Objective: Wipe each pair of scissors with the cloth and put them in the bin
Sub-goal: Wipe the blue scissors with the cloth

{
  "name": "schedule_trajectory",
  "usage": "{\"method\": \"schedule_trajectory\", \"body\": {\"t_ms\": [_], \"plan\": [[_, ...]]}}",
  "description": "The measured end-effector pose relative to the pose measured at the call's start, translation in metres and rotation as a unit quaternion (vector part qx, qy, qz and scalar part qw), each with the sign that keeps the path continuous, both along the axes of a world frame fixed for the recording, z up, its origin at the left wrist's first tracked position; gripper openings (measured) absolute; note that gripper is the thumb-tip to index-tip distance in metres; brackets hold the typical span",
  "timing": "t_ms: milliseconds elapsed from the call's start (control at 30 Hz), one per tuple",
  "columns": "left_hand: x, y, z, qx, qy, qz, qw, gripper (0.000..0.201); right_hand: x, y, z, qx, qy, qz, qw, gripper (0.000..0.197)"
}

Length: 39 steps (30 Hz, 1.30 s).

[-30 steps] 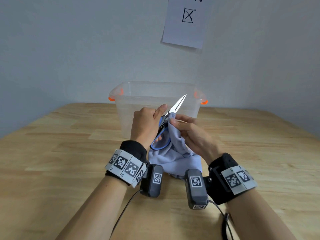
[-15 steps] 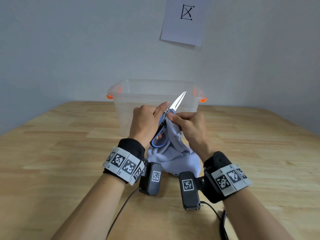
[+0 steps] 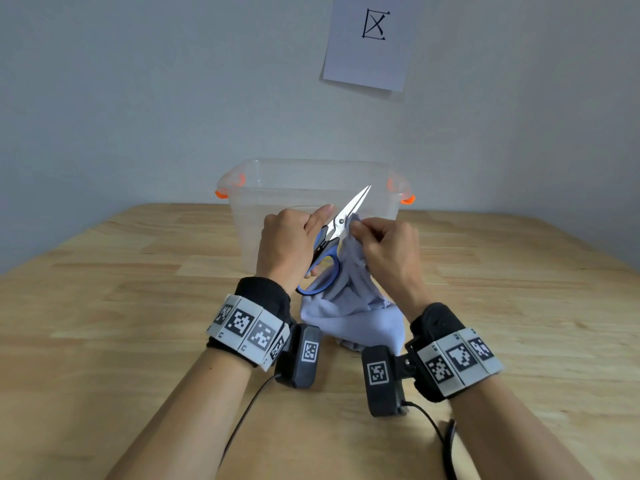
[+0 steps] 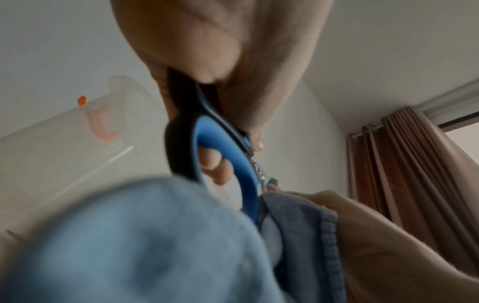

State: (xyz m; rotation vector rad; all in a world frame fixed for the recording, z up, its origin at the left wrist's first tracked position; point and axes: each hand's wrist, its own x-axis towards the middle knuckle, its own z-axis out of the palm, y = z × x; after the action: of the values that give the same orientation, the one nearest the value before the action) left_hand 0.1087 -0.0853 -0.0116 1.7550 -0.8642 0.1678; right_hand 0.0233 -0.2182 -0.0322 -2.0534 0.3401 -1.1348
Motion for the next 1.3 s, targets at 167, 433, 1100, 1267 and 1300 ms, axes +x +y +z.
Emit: {"method": "schedule_trajectory", "body": {"t_ms": [167, 433, 1100, 1267, 1300], "plan": [[0.003, -0.001, 0.001, -0.012, -0.005, 0.018, 1.000, 0.067, -0.001, -0.007, -0.003, 0.134, -0.035, 0.086, 0.987, 0.047], [0.002, -0.006, -0.002, -0.016, -0.041, 0.032, 0.999, 0.070, -0.003, 0.004, -0.003, 0.219, 0.035, 0.244, 0.944, 0.031], [0.002, -0.007, -0.005, -0.006, -0.017, 0.047, 0.999, 0.068, 0.006, 0.011, -0.008, 0.275, -0.037, 0.177, 0.944, 0.030], [0.006, -0.006, -0.004, -0.029, -0.006, 0.031, 0.999, 0.071, 0.007, 0.002, -0.016, 0.280, -0.060, 0.148, 0.947, 0.032], [0.005, -0.005, -0.004, -0.029, -0.005, 0.029, 0.999, 0.071, 0.007, 0.001, -0.017, 0.283, -0.062, 0.157, 0.944, 0.032]]}}
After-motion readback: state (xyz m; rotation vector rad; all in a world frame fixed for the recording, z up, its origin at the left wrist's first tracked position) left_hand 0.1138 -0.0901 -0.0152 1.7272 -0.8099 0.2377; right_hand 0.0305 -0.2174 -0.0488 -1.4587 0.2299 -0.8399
